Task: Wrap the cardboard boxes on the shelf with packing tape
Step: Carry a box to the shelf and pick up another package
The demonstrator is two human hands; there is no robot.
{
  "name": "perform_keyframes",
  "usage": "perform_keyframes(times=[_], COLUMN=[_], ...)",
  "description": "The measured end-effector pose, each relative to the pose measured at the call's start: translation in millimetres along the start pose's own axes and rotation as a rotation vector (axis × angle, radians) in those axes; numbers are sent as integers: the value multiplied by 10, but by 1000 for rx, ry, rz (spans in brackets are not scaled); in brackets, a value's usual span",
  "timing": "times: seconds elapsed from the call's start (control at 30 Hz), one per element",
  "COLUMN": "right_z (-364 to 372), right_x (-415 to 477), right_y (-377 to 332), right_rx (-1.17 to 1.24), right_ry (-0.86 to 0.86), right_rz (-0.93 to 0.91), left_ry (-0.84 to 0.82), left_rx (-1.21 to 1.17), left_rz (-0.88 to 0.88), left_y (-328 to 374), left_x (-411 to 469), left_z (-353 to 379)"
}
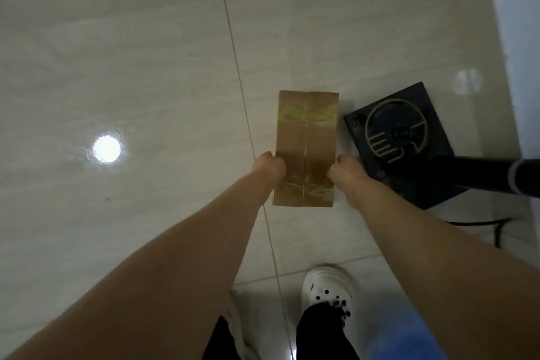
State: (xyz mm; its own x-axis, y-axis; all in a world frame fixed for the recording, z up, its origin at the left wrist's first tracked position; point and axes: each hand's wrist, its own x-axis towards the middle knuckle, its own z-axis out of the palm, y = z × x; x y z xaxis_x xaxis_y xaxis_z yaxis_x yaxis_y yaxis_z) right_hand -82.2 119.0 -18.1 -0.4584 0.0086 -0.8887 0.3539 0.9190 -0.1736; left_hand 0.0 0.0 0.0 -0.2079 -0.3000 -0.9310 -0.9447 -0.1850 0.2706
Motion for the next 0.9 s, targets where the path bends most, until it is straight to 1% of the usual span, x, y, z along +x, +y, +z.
perform_keyframes(times=[0.03, 0.17, 0.37, 0.57, 0.73, 0.83, 0.9], right_z=[17, 14, -249, -661, -1050, -1220, -1326], right_x=[23, -166, -1088, -2292, -3532, -4288, -4778], right_y=[12, 22, -300, -999, -1688, -2100, -2379], right_rx=[17, 110, 228, 229, 333, 417, 430], right_ry=[-2, 29, 66, -16, -66, -119, -145], right_rz=[-14, -108, -257, -405, -539, -602, -663], left_ry=[-15, 39, 196, 324, 457, 483, 478], left_rx=[-1, -56, -208, -336, -413, -477, -538], left_rz=[12, 34, 60, 198, 348, 443, 509], left_y=[-6, -16, 65, 335, 713, 904, 1006], left_x=[19, -94, -902, -2084, -3304, -4088, -4584], left_z=[6, -39, -470, -1210, -1991, -2470, -2808])
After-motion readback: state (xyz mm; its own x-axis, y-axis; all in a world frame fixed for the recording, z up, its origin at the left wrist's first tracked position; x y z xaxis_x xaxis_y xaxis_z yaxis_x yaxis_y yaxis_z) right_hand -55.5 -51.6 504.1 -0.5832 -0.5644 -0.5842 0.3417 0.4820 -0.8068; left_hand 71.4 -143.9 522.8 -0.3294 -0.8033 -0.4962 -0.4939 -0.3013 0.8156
